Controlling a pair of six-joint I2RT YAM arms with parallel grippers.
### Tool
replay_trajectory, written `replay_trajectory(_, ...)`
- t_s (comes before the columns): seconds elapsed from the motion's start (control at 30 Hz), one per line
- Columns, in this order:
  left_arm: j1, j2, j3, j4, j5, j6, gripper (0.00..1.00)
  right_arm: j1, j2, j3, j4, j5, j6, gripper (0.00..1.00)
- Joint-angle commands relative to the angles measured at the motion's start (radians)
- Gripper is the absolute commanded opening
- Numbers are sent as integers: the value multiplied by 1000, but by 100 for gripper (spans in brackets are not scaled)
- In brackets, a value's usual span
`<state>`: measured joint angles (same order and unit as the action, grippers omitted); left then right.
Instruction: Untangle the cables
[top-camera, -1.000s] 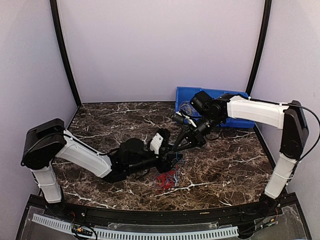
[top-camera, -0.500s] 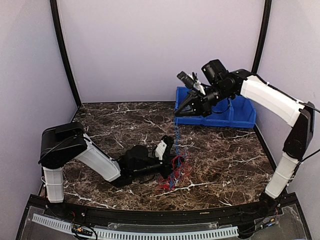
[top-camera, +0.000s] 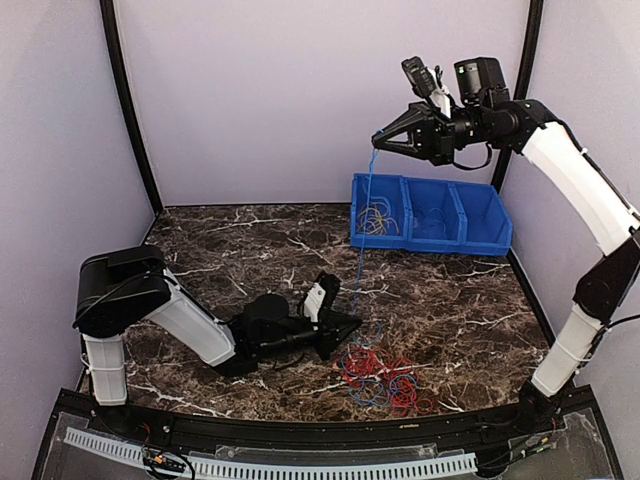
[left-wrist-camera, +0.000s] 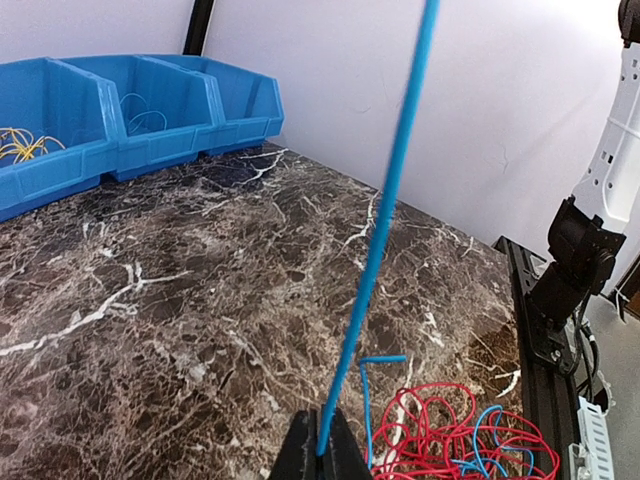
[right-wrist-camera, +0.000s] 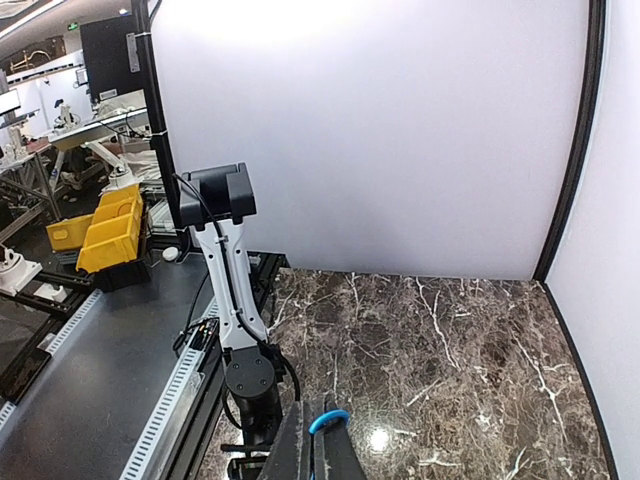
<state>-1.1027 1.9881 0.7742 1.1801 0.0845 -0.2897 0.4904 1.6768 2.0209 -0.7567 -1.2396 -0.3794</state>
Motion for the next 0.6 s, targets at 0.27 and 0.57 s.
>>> replay_trajectory(0.27, -3, -215, -151, -168, -124, 30, 1, -15, -38, 9, 8, 79, -47, 0)
replay_trajectory(0.57, -3, -389, -143, -318, -239, 98, 10, -109, -47, -96, 119, 107, 42, 0)
